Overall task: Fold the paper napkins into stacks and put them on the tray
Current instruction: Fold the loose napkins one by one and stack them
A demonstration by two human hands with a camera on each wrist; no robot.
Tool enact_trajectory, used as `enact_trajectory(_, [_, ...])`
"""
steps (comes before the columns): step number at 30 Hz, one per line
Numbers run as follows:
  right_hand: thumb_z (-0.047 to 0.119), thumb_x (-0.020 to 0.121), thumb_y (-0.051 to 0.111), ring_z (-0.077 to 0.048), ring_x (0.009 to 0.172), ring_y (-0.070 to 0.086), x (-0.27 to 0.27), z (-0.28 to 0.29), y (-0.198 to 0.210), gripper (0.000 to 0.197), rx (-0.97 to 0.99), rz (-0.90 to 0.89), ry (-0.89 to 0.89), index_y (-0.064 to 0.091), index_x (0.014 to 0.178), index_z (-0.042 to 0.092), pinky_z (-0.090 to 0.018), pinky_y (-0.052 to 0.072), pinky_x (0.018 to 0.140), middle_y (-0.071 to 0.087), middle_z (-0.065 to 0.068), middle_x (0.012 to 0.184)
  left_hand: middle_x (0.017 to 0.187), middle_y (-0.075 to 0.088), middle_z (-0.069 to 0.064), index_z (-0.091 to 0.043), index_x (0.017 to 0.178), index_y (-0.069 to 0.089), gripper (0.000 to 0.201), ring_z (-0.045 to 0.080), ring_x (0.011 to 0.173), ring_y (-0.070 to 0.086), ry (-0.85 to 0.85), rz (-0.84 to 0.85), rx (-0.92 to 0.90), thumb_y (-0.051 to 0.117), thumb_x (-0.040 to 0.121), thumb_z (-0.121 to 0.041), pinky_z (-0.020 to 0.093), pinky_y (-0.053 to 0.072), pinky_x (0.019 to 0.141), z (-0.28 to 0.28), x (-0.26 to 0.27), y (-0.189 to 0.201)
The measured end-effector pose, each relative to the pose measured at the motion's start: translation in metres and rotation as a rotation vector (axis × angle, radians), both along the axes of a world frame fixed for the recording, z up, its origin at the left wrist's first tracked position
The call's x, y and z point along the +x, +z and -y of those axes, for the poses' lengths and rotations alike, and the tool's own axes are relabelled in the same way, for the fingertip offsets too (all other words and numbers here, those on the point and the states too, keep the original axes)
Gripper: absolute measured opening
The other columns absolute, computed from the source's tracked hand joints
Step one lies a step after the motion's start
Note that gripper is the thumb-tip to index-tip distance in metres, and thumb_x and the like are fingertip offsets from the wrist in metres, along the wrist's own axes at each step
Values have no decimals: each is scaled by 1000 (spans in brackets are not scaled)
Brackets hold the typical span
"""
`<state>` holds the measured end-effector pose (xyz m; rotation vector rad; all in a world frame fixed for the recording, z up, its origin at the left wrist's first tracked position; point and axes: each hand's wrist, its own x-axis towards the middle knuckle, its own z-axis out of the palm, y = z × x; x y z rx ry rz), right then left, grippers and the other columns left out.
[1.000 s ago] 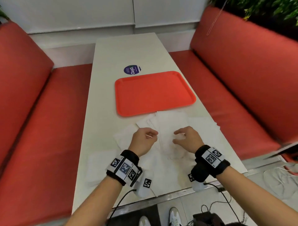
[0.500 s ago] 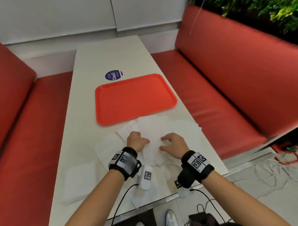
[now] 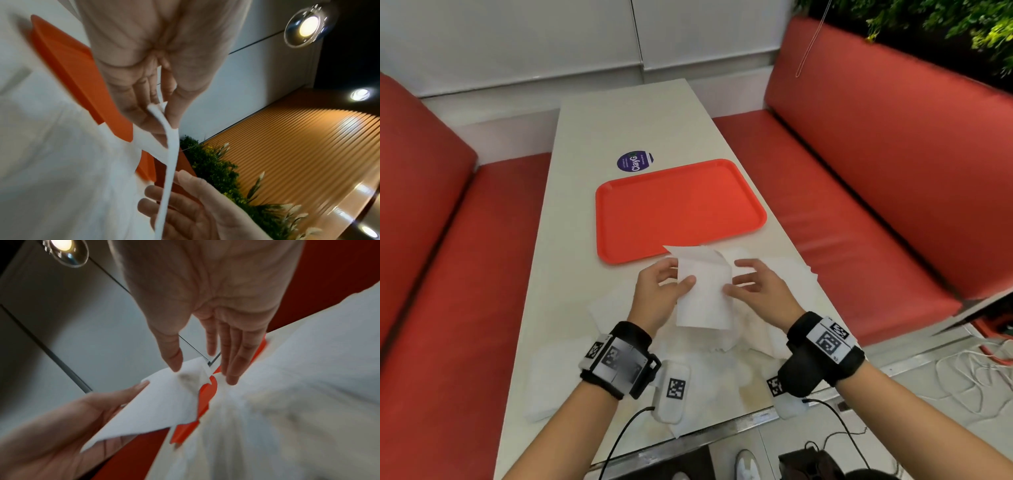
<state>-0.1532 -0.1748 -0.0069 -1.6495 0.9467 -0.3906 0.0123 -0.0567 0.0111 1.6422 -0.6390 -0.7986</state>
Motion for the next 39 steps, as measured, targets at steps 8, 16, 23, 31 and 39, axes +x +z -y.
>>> enact_trajectory(8, [16, 86, 72, -16, 84, 67, 30, -29, 37, 45, 225, 393, -16, 53, 127, 15, -36, 54, 83, 71, -7, 85, 107, 70, 15, -15, 113, 67, 33, 29, 87, 68, -8, 8, -147, 75, 82, -4, 40, 56, 76, -61, 13, 32])
enact_trajectory(16, [7, 70, 85, -28, 88, 73, 58, -71, 47, 79, 184, 459, 49, 45, 135, 25, -38, 59, 80, 75, -16, 91, 90, 77, 11, -6, 96, 76, 22, 30, 86, 74, 151, -5, -170, 80, 78, -18, 51, 59, 81, -82, 3, 40])
enact_trajectory(23, [1, 68, 85, -35, 75, 71, 55, -77, 51, 87, 141, 446, 54, 38, 136, 28, -36, 60, 70, 70, -27, 81, 88, 76, 14, 0, 92, 75, 24, 32, 84, 74, 150, -38, -132, 80, 77, -19, 54, 58, 81, -99, 16, 39])
enact_trajectory(31, [14, 78, 80, -23, 78, 70, 50, -73, 42, 57, 164, 381, 0, 50, 126, 18, -30, 58, 71, 72, -19, 81, 93, 76, 15, -2, 95, 74, 17, 32, 90, 73, 129, -94, -174, 69, 87, -17, 44, 56, 84, -102, 14, 34])
enact_trajectory(39, [18, 88, 70, -28, 83, 68, 47, -75, 39, 27, 192, 319, 121, 72, 97, -7, -39, 53, 76, 71, -28, 97, 92, 75, 18, 4, 96, 72, 22, 24, 82, 71, 80, -101, -138, 64, 92, -15, 29, 57, 69, -101, 21, 36])
